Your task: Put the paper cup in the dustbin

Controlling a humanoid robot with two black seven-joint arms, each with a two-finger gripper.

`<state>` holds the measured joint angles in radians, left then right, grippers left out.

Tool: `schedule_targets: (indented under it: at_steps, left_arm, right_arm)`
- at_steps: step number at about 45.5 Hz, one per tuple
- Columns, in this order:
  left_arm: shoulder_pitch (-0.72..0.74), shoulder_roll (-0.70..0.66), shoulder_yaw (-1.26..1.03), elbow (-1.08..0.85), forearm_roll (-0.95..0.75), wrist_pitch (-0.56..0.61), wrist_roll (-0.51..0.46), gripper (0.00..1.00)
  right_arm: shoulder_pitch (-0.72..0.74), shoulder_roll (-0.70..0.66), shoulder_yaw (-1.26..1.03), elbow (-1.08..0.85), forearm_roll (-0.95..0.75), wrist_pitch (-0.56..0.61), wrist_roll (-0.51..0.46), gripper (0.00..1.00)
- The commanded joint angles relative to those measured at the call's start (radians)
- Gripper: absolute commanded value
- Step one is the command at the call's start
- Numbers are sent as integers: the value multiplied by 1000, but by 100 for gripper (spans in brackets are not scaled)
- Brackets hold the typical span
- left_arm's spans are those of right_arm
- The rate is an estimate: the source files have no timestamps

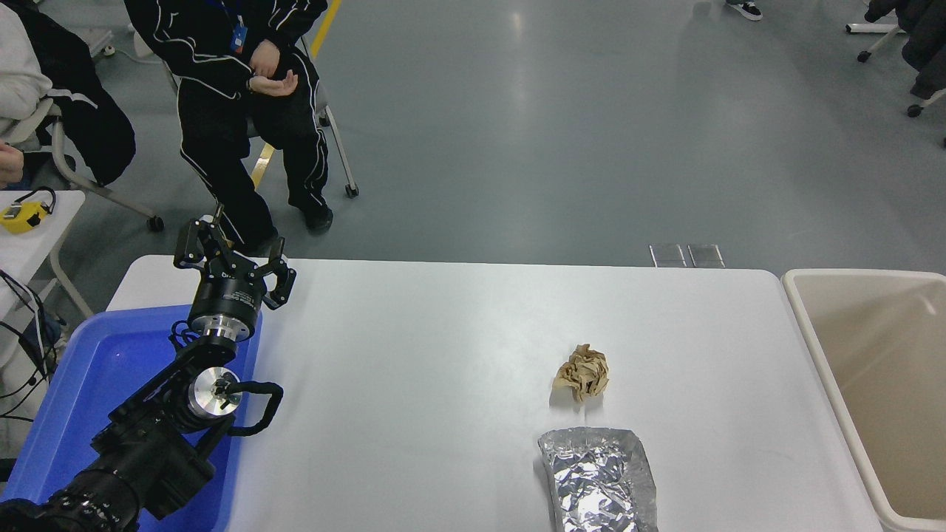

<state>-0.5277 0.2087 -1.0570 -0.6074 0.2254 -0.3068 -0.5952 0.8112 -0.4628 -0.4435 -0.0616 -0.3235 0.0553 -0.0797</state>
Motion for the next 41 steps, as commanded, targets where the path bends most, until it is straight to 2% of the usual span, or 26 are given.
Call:
schedule_targets:
  at_steps: [1,22,23,24,25,27,34,37,41]
  left_arm:
    - [0,1,0,0,0,0,0,100]
    - [0,1,0,0,0,0,0,100]
    - [0,1,0,0,0,0,0,100]
    - [0,0,0,0,0,0,0,100]
    - [0,0,0,0,0,0,0,100]
    - [0,1,0,0,0,0,0,100]
    - [0,0,0,0,0,0,0,100]
    - [0,0,0,0,0,0,0,100]
    - [0,0,0,0,0,0,0,100]
  right_arm:
    - [-125,61,45,-3,11,-57,-23,0]
    - [-182,124,48,0,12,-89,-19,0]
    - [-182,124,48,0,12,-97,-19,14]
    - [-179,121,48,0,12,-109,-19,35]
    - [-179,121,48,0,12,-114,-19,42]
    - [-175,121,48,3,14,-132,-19,65]
    - [-168,122,48,0,14,-138,-17,90]
    - [-170,128,48,-6,14,-150,-17,90]
    - [-156,174,43,-9,14,-224,-17,91]
